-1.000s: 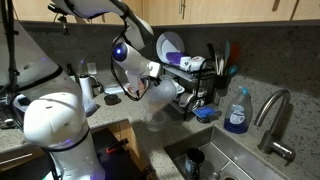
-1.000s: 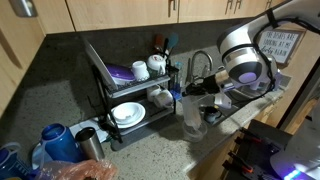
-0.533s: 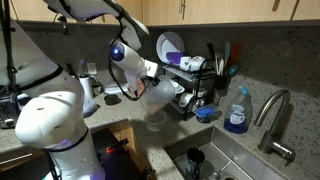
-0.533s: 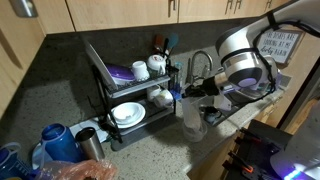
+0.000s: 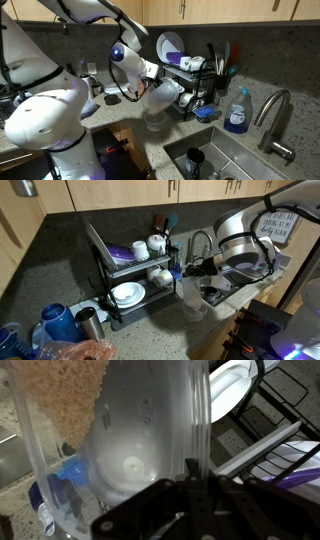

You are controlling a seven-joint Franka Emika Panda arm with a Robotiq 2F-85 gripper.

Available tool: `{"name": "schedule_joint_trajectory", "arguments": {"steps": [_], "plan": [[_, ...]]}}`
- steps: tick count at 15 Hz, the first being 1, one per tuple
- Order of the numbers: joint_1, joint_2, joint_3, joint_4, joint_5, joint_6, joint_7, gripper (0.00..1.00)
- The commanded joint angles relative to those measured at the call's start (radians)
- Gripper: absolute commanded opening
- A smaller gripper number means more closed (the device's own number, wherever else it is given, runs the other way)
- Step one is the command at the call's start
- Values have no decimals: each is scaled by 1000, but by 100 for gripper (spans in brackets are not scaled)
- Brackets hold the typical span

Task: Transfer the contents in the rectangular bowl to the circular one

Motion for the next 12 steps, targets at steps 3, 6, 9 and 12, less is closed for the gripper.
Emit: {"name": "schedule_joint_trajectory", "arguments": {"steps": [3,6,9,12], "plan": [[-137,-67,154,30,0,2,133,1],[-209,-96,238,49,0,7,192,1],[-280,-128,321,67,0,15,248,1],[-352,-184,410,68,-36,-5,359,1]]}}
